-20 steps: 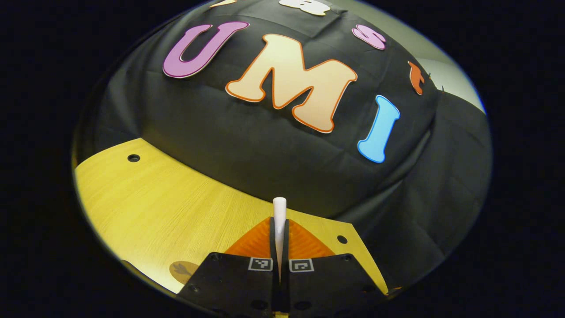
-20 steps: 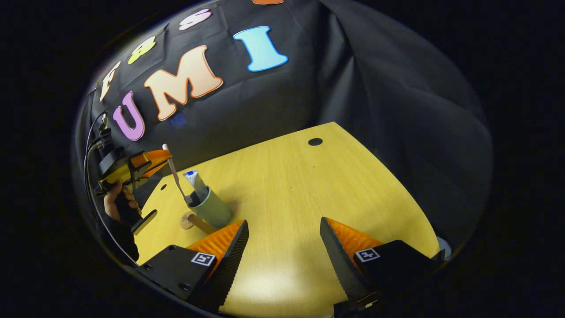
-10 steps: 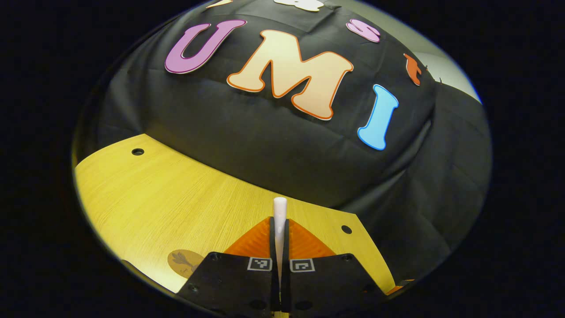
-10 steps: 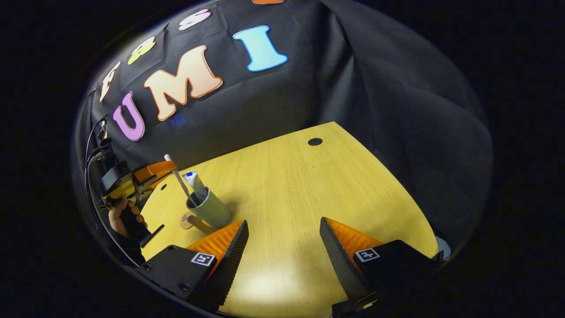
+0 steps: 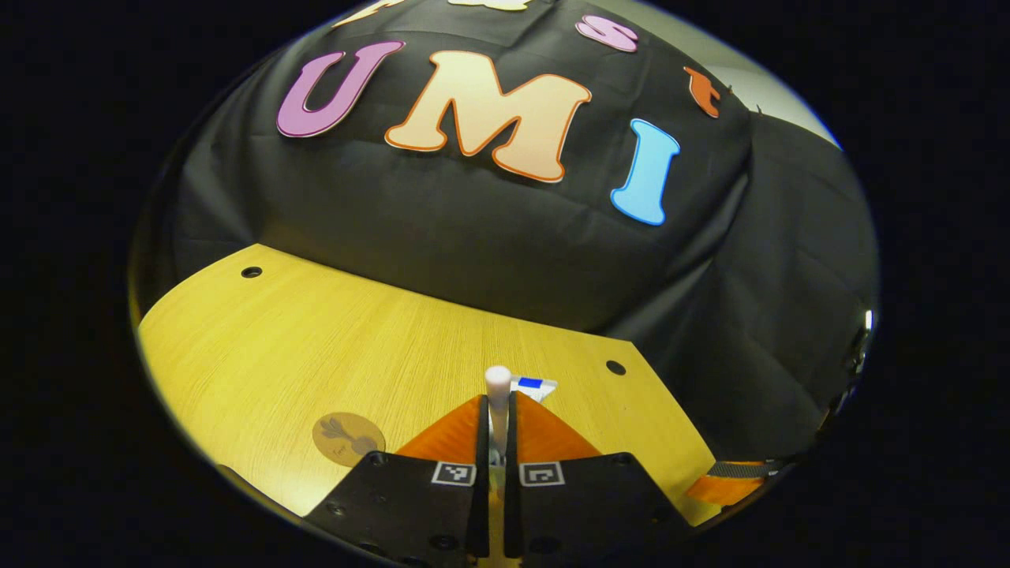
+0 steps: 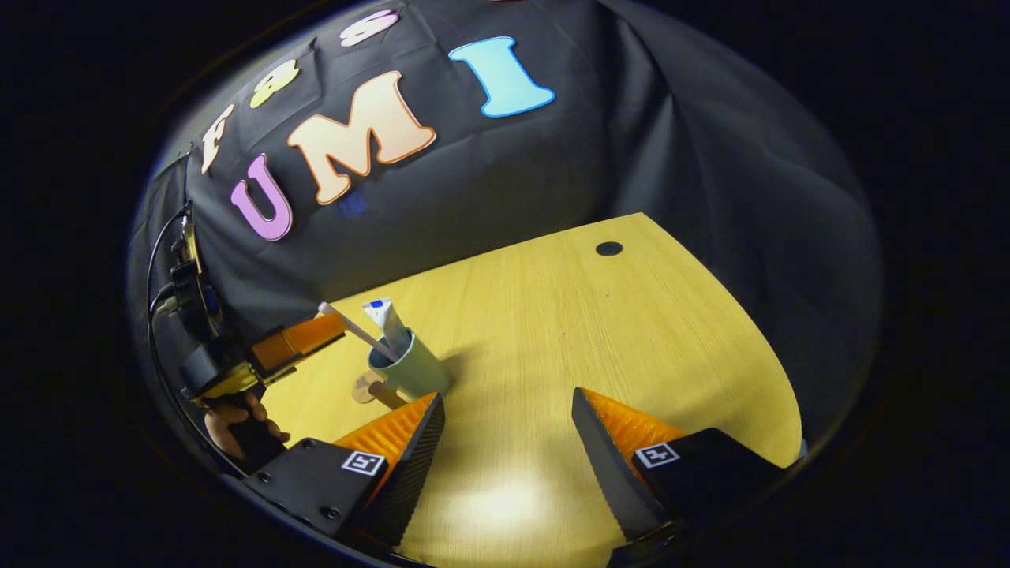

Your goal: Put the toothbrush and toothpaste on the desktop into the cup, then pick up the cup and place it on the coaster on the desktop.

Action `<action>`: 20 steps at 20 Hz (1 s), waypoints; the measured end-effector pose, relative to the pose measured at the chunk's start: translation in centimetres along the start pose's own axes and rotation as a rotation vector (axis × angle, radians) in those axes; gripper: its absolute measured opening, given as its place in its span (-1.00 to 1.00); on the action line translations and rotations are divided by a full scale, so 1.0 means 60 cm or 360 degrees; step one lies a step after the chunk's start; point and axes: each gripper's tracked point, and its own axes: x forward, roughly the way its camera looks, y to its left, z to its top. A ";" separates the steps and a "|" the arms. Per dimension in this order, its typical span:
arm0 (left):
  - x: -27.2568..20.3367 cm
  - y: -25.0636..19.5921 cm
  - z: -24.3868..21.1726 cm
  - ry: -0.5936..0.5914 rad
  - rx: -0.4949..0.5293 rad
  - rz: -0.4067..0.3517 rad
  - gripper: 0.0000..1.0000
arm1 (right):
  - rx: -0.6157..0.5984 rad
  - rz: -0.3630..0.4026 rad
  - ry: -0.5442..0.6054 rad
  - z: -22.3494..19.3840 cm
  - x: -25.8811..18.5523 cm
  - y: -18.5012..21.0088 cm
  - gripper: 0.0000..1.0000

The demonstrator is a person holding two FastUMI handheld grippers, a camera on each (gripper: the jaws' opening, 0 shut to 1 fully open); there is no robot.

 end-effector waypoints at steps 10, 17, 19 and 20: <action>-0.090 0.073 0.025 -0.0089 0.0183 0.0168 0.91 | -0.0127 0.0205 0.0238 -0.007 0.045 0.129 0.97; -0.157 0.200 0.048 -0.0085 0.0279 0.0311 0.91 | -0.0252 0.0173 0.0488 -0.033 0.095 0.219 0.97; -0.173 0.234 0.048 -0.0077 0.0269 0.0346 0.90 | -0.0328 0.0137 0.0563 -0.044 0.114 0.229 0.97; -0.181 0.248 0.050 -0.0078 0.0261 0.0360 0.90 | -0.0361 0.0117 0.0595 -0.049 0.126 0.234 0.97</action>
